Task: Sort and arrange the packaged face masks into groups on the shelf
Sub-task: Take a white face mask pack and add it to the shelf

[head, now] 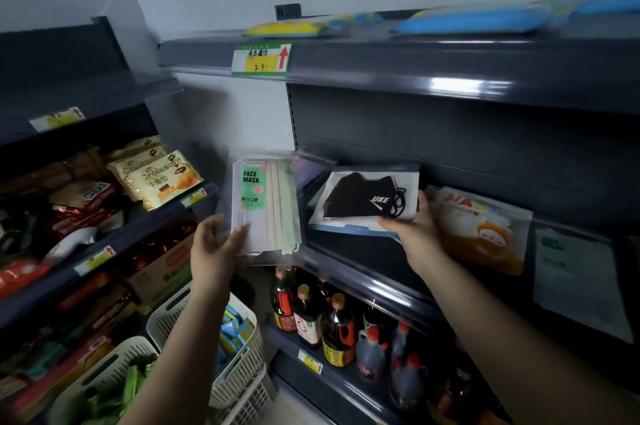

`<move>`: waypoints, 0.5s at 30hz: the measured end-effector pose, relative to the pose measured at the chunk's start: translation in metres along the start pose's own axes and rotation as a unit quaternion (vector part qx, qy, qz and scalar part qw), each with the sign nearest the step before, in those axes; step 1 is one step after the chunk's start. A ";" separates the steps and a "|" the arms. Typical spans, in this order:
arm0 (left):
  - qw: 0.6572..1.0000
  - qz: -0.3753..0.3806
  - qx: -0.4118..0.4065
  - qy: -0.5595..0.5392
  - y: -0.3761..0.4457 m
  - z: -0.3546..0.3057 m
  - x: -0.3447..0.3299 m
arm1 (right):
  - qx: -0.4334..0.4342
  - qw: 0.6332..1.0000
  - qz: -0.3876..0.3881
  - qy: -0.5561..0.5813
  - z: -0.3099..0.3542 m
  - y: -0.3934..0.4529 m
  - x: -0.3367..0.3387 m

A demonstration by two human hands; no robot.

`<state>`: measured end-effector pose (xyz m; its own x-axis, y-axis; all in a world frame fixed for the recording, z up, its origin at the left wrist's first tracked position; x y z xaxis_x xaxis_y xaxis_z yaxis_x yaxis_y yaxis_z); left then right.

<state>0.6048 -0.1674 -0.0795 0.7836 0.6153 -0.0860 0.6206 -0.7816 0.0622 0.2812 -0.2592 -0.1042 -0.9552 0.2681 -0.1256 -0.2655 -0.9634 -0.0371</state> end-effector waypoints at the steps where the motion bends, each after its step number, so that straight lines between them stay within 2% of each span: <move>1: 1.000 0.000 0.003 0.000 0.008 0.002 -0.005 | 0.000 1.000 -0.001 -0.006 -0.002 0.008 -0.004; 10: 0.999 0.030 0.024 -0.010 0.058 0.026 -0.036 | -0.014 0.996 -0.025 -0.084 -0.011 0.053 -0.025; 15: 0.998 0.060 0.021 0.000 0.084 0.029 -0.049 | -0.023 0.980 -0.078 -0.180 -0.014 0.066 -0.031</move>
<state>0.6177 -0.2662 -0.0987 0.8522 0.5170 -0.0810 0.5206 -0.8533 0.0307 0.2946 -0.3314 -0.1164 -0.8898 0.3860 0.2433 -0.4138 -0.9074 -0.0737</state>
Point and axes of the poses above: each hand's wrist, its own y-axis towards the middle knuckle, its own x-axis out of the back of the hand, z = x × y, the point moved 8 cm from there along y, towards the middle knuckle, and after that the axes turned 6 degrees about -z, right-handed, at the moved point
